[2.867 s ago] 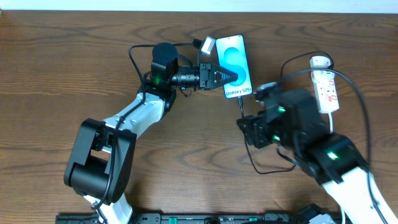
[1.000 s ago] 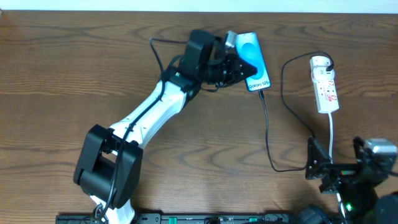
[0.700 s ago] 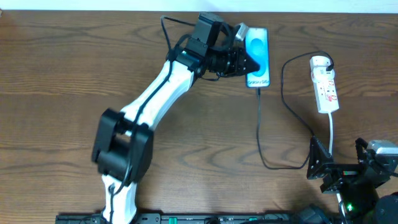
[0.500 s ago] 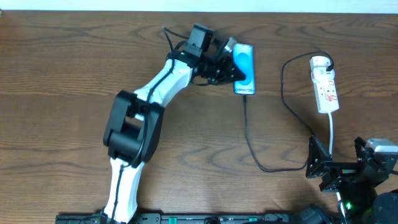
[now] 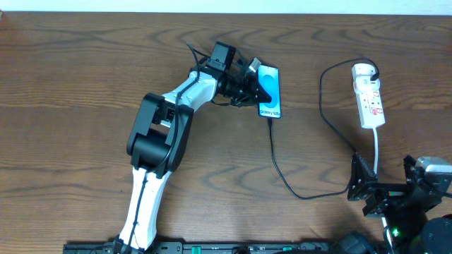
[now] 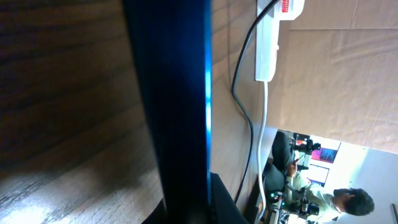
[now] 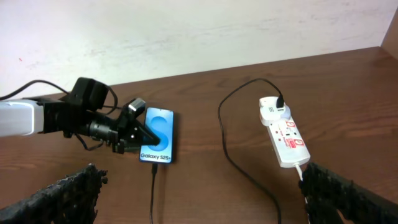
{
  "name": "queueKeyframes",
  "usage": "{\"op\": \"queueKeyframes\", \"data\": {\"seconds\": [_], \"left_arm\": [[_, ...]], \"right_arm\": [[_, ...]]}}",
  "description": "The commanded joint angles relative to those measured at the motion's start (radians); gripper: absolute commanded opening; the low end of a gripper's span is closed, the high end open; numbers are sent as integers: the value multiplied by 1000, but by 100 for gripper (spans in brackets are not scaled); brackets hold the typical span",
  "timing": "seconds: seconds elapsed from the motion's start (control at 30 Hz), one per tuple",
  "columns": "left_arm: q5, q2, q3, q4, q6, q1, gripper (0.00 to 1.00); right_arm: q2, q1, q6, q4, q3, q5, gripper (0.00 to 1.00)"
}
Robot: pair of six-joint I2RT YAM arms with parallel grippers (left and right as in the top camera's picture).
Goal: Plug charger to phone and switch on socket
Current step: 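Lay the phone flat on the table and open the left gripper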
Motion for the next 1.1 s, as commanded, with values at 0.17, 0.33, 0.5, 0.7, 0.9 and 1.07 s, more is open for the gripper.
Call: {"op": "queueKeyframes", "data": {"seconds": [0.17,0.33,0.5,0.7,0.9,1.07], "left_arm": [[10,15,-8,5,65,-21,8],[9,15,-8,5,66,-31,8],[-69,15,-29,-3,66,-39,8],[-89,16,-51,-5,66,-43,8],[-89,16,-51,-6,66,-43,13],[-100,15,-51,-6,66,-43,23]], "right_arm": [[7,-4,21,0,-13,14,99],[7,-4,21,0,-13,14,99],[7,-4,21,0,-14,14,99],[7,-4,21,0,-14,14,99],[7,-4,21,0,-14,14,99],[7,-4,21,0,-14,14,99]]}}
